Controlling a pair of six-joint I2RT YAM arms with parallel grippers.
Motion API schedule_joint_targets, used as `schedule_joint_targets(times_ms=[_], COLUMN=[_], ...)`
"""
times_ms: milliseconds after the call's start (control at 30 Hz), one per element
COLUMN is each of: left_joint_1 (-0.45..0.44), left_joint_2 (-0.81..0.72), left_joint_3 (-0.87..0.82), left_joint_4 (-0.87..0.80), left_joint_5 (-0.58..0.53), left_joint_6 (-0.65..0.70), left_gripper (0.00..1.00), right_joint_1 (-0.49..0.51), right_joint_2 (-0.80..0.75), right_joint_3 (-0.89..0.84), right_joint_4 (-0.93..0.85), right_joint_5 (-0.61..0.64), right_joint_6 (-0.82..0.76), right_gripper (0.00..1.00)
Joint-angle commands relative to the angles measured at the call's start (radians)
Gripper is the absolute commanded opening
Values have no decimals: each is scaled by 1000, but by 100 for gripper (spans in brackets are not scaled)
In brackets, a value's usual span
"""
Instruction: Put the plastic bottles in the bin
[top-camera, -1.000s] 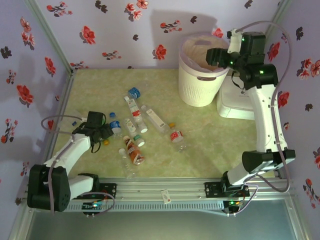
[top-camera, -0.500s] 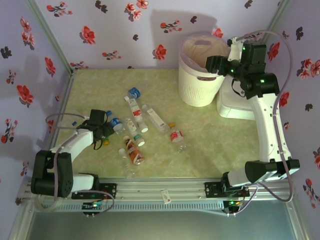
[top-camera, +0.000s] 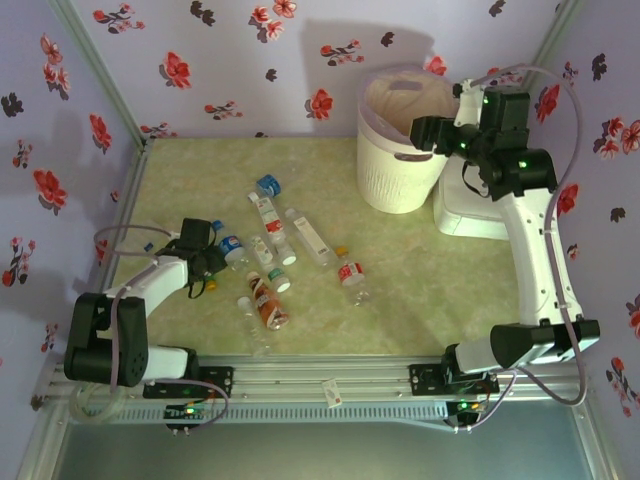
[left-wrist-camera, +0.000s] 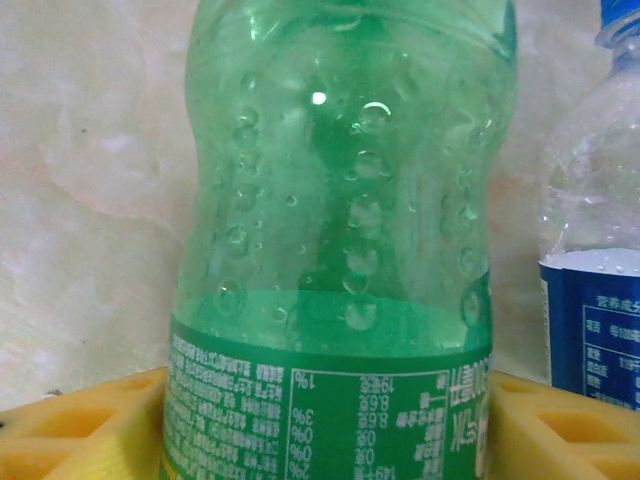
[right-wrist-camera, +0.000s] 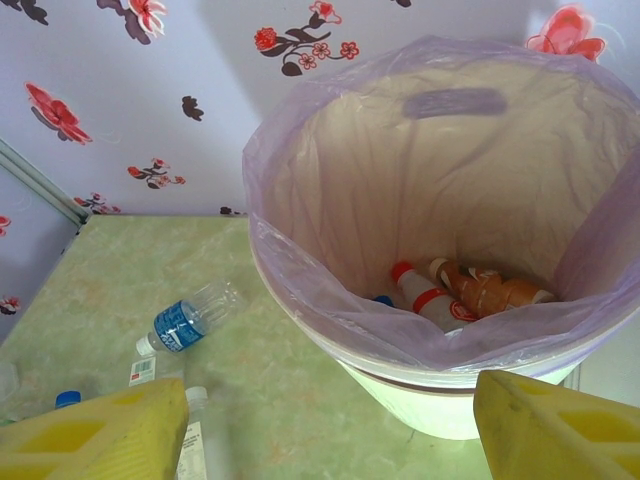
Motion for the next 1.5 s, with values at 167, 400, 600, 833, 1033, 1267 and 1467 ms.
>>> schedule_joint_targets(times_ms=[167,400,600,833,1033,1267,1467], left_joint_1=[8,-26,-184,-273,-325,-365,-373], left_joint_2=[-91,-253,-270,-162,-167,-166,-146], left_joint_3=[71,153,236,254,190,180,186], left_joint_4=[-101,-174,-1,294,559,623,650], left_joint_5=[-8,15,109,490,674,697,696], left_joint_6=[61,63,41,115,134,144,133], left_gripper=[64,55,32,14,8,8,8], right_joint_1=[5,107,327,388,386,389,401], right_joint_2=[-80,-107,-28,60,142,203,251], right_joint_3=[-5,-21,-19,-45,-69,-118,-133], right_joint_4=[35,25,13,22,107,305,408], right_joint_5=[-56,-30,65,-49,-268,-379,-441], right_joint_6=[40,40,17,0,121,289,370], right_gripper=[76,76,76,76,76,83,87])
